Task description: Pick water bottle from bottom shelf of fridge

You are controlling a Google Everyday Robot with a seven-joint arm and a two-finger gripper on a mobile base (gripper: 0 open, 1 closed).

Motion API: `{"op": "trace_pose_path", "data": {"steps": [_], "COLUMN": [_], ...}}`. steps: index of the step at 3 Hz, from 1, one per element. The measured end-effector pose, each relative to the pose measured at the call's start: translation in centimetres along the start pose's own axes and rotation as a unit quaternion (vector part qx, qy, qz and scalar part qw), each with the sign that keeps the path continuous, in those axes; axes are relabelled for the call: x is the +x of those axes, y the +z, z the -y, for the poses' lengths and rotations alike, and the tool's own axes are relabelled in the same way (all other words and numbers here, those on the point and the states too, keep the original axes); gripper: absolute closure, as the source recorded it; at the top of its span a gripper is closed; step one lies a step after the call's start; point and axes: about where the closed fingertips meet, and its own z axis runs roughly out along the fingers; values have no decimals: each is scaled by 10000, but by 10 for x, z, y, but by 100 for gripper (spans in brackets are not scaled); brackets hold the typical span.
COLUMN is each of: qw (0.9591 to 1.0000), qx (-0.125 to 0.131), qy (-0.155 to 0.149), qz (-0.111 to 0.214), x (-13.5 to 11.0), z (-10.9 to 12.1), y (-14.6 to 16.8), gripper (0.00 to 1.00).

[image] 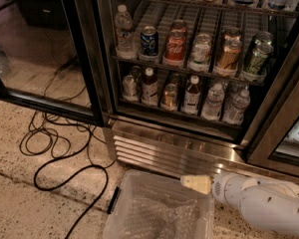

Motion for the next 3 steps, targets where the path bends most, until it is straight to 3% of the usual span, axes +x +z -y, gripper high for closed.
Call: {"op": "trace_pose_path", "data": {"steps": [1,2,3], "qw": [9986,9960,9959], "qx": [317,616,616], "qy": [50,409,409], "qz": [417,511,511], "x": [-14,-26,-26], "z": [27,28,28], "y": [13,35,35], "gripper": [0,0,0]}}
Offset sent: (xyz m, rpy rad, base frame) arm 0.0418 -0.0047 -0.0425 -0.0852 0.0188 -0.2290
